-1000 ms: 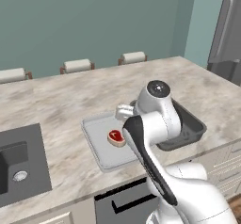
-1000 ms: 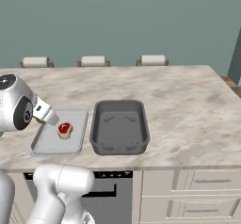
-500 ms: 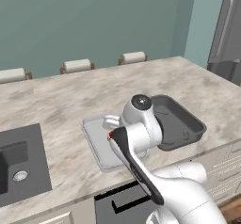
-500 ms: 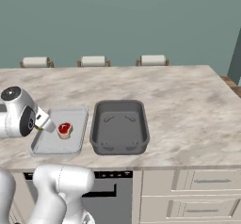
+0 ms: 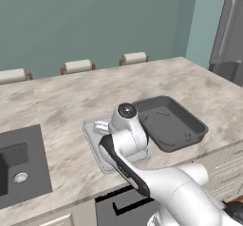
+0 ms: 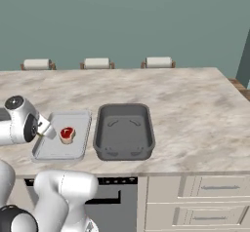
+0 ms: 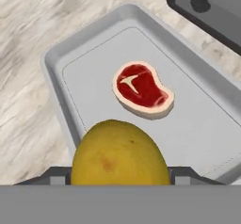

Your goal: Place one lemon and one steak in each tupperware on the nearby counter, to pack two identical lunches.

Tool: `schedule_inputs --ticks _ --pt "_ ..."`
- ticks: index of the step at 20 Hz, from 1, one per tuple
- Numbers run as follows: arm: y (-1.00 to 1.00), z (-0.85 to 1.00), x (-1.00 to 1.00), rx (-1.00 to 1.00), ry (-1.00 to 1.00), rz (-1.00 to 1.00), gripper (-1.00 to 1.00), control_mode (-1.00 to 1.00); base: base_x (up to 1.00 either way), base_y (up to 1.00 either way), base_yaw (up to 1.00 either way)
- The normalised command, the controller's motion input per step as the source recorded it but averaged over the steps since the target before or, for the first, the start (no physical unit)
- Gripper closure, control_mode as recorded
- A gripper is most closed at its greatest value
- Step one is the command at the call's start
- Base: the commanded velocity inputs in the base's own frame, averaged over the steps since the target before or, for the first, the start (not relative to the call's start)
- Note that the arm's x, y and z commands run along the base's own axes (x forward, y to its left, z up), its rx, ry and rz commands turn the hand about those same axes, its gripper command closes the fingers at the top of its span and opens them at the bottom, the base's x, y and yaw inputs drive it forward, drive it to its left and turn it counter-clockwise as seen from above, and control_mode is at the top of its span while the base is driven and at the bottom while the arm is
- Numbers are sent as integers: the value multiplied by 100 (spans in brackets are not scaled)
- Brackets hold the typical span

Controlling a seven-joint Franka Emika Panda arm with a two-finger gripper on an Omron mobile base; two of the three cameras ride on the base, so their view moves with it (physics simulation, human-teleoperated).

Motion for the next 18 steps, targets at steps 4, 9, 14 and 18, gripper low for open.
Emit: schedule_inputs --ticks 4,9,14,18 --pt "5 -38 8 0 11 -5 100 -100 0 0 0" --pt "0 -36 0 0 10 -9 100 -100 0 0 0" --pt "0 -27 3 0 5 -9 100 -100 0 0 0" --pt "0 -21 15 0 3 -8 100 -100 0 0 0"
